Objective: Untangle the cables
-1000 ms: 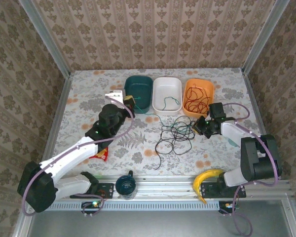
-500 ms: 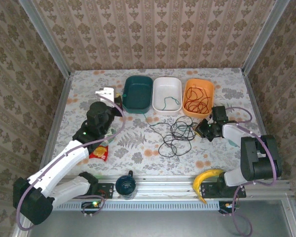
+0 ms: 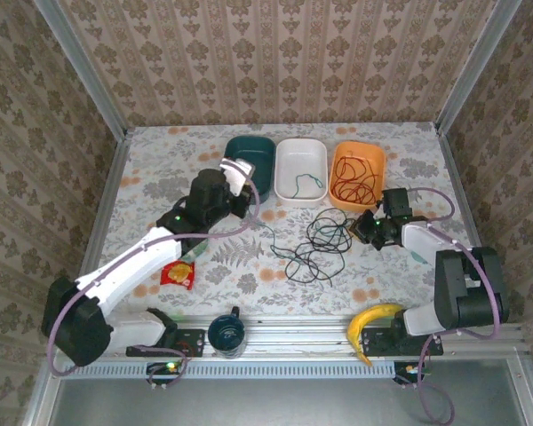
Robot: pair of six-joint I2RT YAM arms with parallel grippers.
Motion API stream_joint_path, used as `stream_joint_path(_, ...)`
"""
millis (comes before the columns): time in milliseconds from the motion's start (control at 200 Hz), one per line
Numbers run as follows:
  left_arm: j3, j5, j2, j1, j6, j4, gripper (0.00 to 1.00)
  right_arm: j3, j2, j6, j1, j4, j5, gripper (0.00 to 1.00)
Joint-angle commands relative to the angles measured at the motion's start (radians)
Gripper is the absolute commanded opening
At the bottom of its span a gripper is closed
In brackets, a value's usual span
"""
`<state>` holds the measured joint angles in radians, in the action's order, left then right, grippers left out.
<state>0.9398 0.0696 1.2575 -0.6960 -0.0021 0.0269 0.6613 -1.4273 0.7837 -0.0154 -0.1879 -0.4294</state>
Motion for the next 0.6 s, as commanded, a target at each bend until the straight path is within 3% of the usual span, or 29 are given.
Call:
stream_joint_path(0,0.055,0.000,0.063,-0.029,0.057,0.065,0.00,0.034,0.023,-0.026,0.003,-0.031,-0.006,0.00)
stream_joint_path(170,0.068,0.066,0.131,-0.043,-0.021,0.015,0.00,0.055,0.028,-0.088,-0.045,-0.047,-0.050,0.01)
stream_joint_path(250,0.062,0.067,0.134,-0.036,-0.068,-0.025,0.00,0.081,0.031,-0.151,-0.096,-0.080,-0.080,0.14)
stream_joint_path(300,0.062,0.057,0.135,-0.028,-0.090,-0.036,0.00,0.090,0.031,-0.183,-0.128,-0.086,-0.100,0.33)
stream_joint_path(370,0.061,0.039,0.134,-0.019,-0.108,-0.045,0.00,0.098,0.098,-0.222,-0.176,-0.101,-0.079,0.47)
stream_joint_path(515,0.057,0.022,0.134,-0.003,-0.118,-0.031,0.00,0.087,0.266,-0.311,-0.278,-0.107,0.118,0.54)
stream_joint_path(595,0.052,0.032,0.131,-0.001,-0.120,-0.020,0.00,0.095,0.307,-0.351,-0.308,-0.110,0.104,0.54)
